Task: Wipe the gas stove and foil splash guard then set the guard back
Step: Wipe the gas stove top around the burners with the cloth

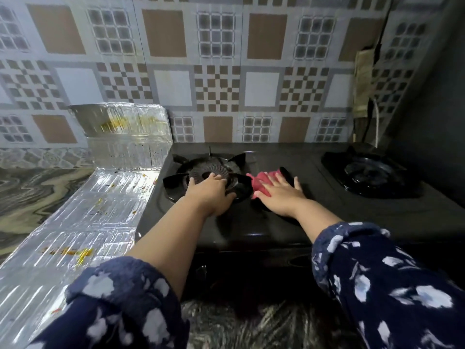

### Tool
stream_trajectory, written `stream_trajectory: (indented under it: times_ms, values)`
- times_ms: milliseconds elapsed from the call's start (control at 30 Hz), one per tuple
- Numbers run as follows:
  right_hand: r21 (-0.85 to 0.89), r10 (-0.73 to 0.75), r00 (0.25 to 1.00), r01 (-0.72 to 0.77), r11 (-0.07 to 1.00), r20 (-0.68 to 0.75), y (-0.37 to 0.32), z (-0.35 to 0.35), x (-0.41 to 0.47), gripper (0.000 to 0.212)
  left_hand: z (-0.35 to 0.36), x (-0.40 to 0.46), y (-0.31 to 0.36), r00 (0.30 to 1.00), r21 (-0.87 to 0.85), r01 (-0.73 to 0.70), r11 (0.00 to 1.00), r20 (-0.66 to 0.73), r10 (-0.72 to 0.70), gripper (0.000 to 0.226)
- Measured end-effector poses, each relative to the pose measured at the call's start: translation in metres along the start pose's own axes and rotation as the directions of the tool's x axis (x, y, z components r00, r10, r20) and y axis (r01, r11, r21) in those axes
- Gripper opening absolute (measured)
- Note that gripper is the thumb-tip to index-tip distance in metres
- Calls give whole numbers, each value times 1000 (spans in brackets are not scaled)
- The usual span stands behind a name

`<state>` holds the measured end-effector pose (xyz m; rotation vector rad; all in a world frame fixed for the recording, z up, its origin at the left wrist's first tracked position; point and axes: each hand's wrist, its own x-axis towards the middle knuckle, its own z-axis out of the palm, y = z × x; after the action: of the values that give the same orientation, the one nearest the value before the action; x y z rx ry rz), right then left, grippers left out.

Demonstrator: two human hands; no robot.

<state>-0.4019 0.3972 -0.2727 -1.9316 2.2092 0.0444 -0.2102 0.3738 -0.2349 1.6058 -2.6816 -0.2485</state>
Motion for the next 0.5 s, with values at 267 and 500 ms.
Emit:
stream_trajectory:
  times_ms: [267, 500]
  values:
    - [38, -3, 997, 6, 999, -81, -20, 17, -57, 57, 11, -53, 3, 999, -29, -23, 999, -25, 22, 56]
    - [39, -71, 957, 85, 996, -281, -36, 34, -95, 52, 43, -107, -1, 988, -11, 62, 998, -143, -63, 60]
